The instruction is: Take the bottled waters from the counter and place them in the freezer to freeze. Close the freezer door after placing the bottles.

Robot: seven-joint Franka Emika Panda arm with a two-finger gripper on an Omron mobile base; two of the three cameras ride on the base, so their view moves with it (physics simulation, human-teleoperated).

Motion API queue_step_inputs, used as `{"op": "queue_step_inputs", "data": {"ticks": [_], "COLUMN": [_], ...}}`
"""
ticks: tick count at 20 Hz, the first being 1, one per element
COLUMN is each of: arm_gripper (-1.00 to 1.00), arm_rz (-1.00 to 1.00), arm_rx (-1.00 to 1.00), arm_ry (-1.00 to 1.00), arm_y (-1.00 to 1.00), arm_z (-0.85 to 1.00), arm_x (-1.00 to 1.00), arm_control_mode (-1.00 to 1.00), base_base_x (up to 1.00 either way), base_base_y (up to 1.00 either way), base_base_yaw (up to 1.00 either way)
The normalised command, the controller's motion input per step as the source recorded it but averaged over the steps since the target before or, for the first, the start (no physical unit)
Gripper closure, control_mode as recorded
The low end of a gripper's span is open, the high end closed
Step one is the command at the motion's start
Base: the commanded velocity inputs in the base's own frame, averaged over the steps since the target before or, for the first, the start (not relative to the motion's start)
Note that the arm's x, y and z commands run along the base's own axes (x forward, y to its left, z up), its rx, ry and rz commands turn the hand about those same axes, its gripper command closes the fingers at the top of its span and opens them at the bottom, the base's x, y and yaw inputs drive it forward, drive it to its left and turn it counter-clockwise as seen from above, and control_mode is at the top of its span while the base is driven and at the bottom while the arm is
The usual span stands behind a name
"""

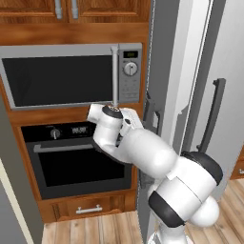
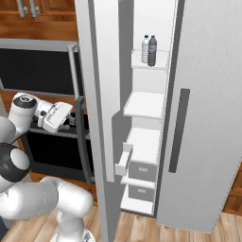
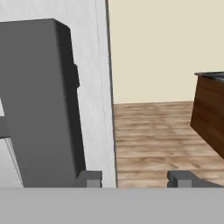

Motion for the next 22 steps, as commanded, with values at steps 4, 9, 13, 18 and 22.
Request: {"op": "queue_step_inputs", "data": {"ticks": [4,9,13,18,22], "arm_gripper": [-1.0,-1.0,-1.0,-1.0,-1.0], "arm_rz": [0.14,0.13,0.13,0.09,0.08], "arm_rx": [-0.01,0.0,0.0,0.0,0.0], "arm_ry": [0.0,0.0,0.0,0.0,-0.01], "arm_y": [-0.1,-0.24,-0.36,-0.54,-0.71], "arm_z": [0.0,0.0,0.0,0.0,0.0], "arm_x": [0.24,0.22,0.19,0.03,0.0], "arm_control_mode": [-1.0,-1.0,-1.0,-1.0,-1.0], "base_base_x": [0.0,0.0,0.0,0.0,0.0], "base_base_y": [0.0,0.0,0.0,0.0,0.0], "base_base_yaw": [0.0,0.0,0.0,0.0,0.0]}}
